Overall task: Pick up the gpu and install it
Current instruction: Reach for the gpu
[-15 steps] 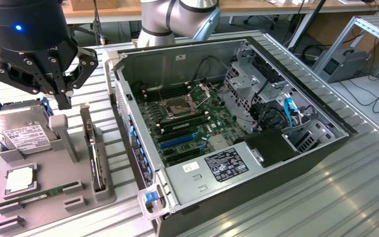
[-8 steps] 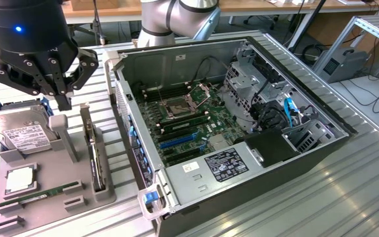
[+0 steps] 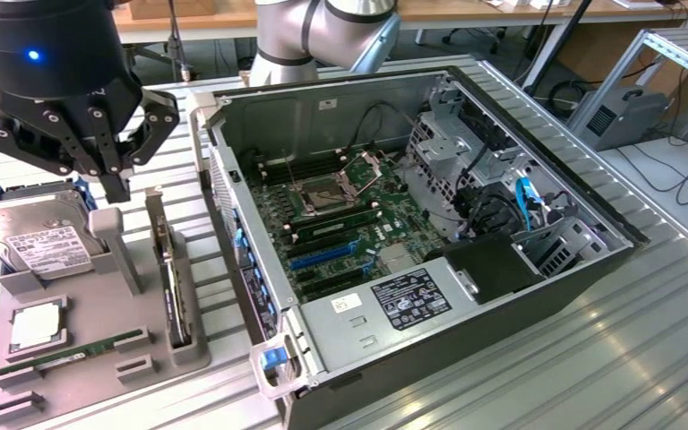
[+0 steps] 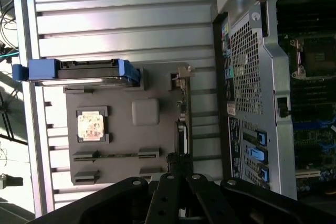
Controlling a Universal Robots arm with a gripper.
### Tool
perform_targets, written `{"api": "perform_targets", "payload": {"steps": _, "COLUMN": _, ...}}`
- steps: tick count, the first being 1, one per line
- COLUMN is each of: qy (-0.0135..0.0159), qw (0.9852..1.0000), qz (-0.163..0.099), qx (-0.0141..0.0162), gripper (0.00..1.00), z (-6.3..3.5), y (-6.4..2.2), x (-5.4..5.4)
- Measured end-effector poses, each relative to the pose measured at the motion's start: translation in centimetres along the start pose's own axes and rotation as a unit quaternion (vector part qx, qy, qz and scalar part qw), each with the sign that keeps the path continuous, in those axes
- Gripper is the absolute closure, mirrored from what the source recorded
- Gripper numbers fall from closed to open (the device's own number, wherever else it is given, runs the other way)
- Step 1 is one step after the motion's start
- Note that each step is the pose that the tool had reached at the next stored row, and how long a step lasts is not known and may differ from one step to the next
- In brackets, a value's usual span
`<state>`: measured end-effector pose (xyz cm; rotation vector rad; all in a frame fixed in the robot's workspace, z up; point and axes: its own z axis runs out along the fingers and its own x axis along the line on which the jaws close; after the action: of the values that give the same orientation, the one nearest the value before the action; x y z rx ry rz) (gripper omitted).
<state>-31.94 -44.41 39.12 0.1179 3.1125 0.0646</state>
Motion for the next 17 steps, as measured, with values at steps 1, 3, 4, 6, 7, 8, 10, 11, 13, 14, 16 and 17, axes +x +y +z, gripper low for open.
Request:
{"api": "perform_targets", "payload": {"steps": 1, "qy": 0.0, "qw": 1.0, "qz": 0.0, "qx": 0.0, "gripper": 0.89, "z": 0.0, "y": -0.03, "x": 0.0}}
{"api": "perform_targets", "payload": {"steps": 3, "qy": 0.0, "qw": 1.0, "qz": 0.0, "qx": 0.0, "gripper": 0.89, "z": 0.0, "y": -0.08, "x": -0.01}}
{"api": "perform_targets", "payload": {"steps": 4, "qy": -0.0001, "qw": 1.0, "qz": 0.0, "qx": 0.0, "gripper": 0.89, "z": 0.0, "y": -0.11, "x": -0.01}}
{"api": "perform_targets", "payload": {"steps": 6, "qy": 0.0, "qw": 1.0, "qz": 0.0, "qx": 0.0, "gripper": 0.89, "z": 0.0, "y": -0.17, "x": -0.01}}
{"api": "perform_targets", "payload": {"steps": 7, "qy": 0.0, "qw": 1.0, "qz": 0.0, "qx": 0.0, "gripper": 0.89, "z": 0.0, "y": -0.2, "x": -0.01}}
{"api": "perform_targets", "payload": {"steps": 8, "qy": 0.0, "qw": 1.0, "qz": 0.0, "qx": 0.0, "gripper": 0.89, "z": 0.0, "y": -0.22, "x": -0.02}}
{"api": "perform_targets", "payload": {"steps": 10, "qy": 0.0, "qw": 1.0, "qz": 0.0, "qx": 0.0, "gripper": 0.89, "z": 0.0, "y": -0.27, "x": -0.02}}
{"api": "perform_targets", "payload": {"steps": 11, "qy": 0.0, "qw": 1.0, "qz": 0.0, "qx": 0.0, "gripper": 0.89, "z": 0.0, "y": -0.29, "x": -0.02}}
{"api": "perform_targets", "payload": {"steps": 13, "qy": -0.0001, "qw": 1.0, "qz": 0.0, "qx": 0.0, "gripper": 0.89, "z": 0.0, "y": -0.34, "x": -0.03}}
{"api": "perform_targets", "payload": {"steps": 14, "qy": 0.0, "qw": 1.0, "qz": 0.0, "qx": 0.0, "gripper": 0.89, "z": -0.01, "y": -0.36, "x": -0.03}}
{"api": "perform_targets", "payload": {"steps": 16, "qy": 0.0, "qw": 1.0, "qz": 0.0, "qx": 0.0, "gripper": 0.89, "z": 0.0, "y": -0.4, "x": -0.03}}
{"api": "perform_targets", "payload": {"steps": 17, "qy": 0.0, "qw": 1.0, "qz": 0.0, "qx": 0.0, "gripper": 0.89, "z": 0.0, "y": -0.42, "x": -0.03}}
